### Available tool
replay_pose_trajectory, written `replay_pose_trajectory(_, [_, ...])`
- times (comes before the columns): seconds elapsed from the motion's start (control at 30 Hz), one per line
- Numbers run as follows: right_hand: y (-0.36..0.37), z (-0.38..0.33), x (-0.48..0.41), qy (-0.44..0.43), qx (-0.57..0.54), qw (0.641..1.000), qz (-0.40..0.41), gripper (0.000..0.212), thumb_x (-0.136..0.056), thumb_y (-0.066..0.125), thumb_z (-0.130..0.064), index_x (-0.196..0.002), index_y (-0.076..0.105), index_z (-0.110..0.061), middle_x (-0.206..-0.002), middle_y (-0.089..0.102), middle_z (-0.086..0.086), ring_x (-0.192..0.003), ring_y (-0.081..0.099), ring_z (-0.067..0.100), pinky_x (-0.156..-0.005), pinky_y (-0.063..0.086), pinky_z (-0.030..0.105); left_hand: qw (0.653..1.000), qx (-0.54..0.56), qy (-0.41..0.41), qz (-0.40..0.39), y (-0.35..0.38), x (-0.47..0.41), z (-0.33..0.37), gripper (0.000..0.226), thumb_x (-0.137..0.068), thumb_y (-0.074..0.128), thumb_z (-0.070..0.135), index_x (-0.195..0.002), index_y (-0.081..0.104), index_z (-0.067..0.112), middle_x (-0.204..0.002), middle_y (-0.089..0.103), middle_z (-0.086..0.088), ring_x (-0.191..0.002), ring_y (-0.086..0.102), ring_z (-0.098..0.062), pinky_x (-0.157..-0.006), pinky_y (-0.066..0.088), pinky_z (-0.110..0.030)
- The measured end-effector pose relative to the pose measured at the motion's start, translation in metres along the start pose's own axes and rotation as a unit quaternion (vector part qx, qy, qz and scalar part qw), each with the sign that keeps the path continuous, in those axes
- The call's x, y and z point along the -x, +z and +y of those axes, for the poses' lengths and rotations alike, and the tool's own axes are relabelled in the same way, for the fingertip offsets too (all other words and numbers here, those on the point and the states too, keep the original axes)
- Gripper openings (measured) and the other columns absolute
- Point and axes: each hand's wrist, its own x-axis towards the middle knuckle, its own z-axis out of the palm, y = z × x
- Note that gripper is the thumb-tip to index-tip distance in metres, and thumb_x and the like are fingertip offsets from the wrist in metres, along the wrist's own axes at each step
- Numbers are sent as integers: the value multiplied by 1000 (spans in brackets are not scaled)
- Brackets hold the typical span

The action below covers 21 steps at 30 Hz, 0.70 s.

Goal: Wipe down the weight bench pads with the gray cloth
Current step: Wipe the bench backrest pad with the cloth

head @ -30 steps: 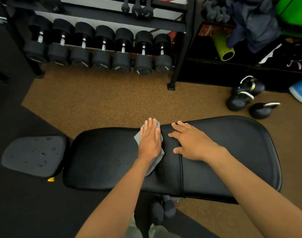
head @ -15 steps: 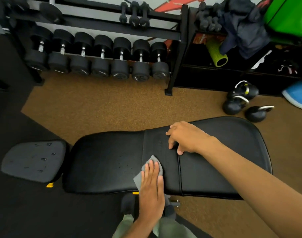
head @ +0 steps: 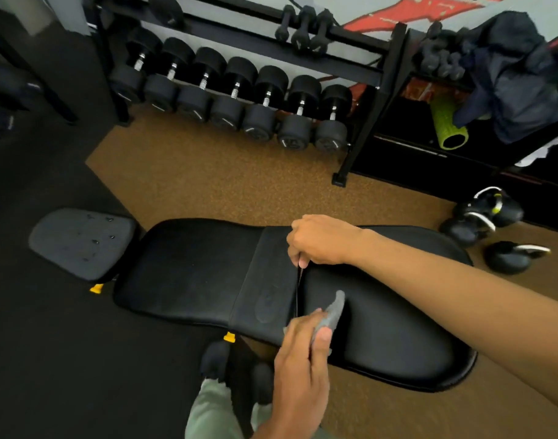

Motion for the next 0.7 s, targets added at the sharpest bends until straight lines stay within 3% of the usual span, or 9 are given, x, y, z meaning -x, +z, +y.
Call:
replay_pose_trajectory(0.07, [-2,1,-7,10,-39,999,-10,23,-82,67,-10,-91,76,-29,-83,69,-15,-90,60,11,-78,50,35,997,-62,45,-23,9,7,-6,46,-104,47,58,-137,66,32,-146,58,22,-139,50,3,-107,48,-22])
replay_pose_trajectory(0.13, [-4,2,-12,10,-62,998,-21,24,-81,68,-7,-89,77,-27,-79,67,-16,-89,63,11,-72,49,32,978,-174,102,-53,10,19,-8,49,-104,44,58,-142,63,33,-151,53,24,-147,43,-1,-110,42,-20])
replay_pose_trajectory(0.2, [-5,3,-15,0,-63,998,-22,22,-80,69,-7,-87,76,-26,-80,66,-15,-89,64,12,-69,47,30,955,-247,115,-115,9,27,-7,52,-106,36,54,-142,65,28,-151,57,16,-143,49,-7,-103,43,-25])
replay_pose_trajectory(0.3, [-7,3,-20,-11,-58,998,-27,19,-83,68,-10,-84,73,-28,-83,65,-15,-89,63,10,-73,49,32,931,-322,143,-98,17,23,-17,55,-112,25,38,-141,63,10,-148,60,-4,-141,51,-19,-111,39,-29])
replay_pose_trajectory(0.37, [-7,2,-22,-14,-59,998,-25,19,-83,68,-10,-83,73,-29,-82,65,-16,-88,63,9,-75,51,33,938,-321,100,-87,25,17,-17,59,-113,22,39,-142,60,5,-150,56,-6,-141,53,-24,-118,31,-29])
replay_pose_trajectory(0.43, [-7,2,-23,-19,-59,998,-23,18,-83,69,-11,-84,74,-29,-83,68,-15,-88,63,9,-77,51,33,954,-282,39,-93,28,10,-12,65,-112,18,46,-149,53,5,-157,49,-5,-148,44,-20,-123,22,-24])
replay_pose_trajectory(0.5, [-9,1,-25,-23,-57,998,-21,17,-82,69,-12,-84,74,-28,-82,68,-15,-87,64,9,-76,51,32,963,-262,17,-67,26,-5,-6,76,-106,8,59,-163,25,12,-171,20,1,-159,15,-11,-126,3,-18])
replay_pose_trajectory(0.57, [-12,1,-26,-26,-56,998,-18,17,-80,70,-12,-82,73,-28,-77,64,-16,-82,63,9,-72,50,31,961,-246,-39,-120,23,-26,-2,80,-98,3,65,-164,-1,21,-171,-11,12,-158,-12,-1,-125,-11,-16])
replay_pose_trajectory(0.7, [-18,2,-27,-29,-45,998,-15,14,-80,72,-15,-78,74,-29,-74,62,-16,-73,57,5,-65,42,27,959,-237,-47,-147,25,-75,5,72,-111,25,50,-166,-5,14,-173,-14,4,-157,-18,-4,-125,-13,-20])
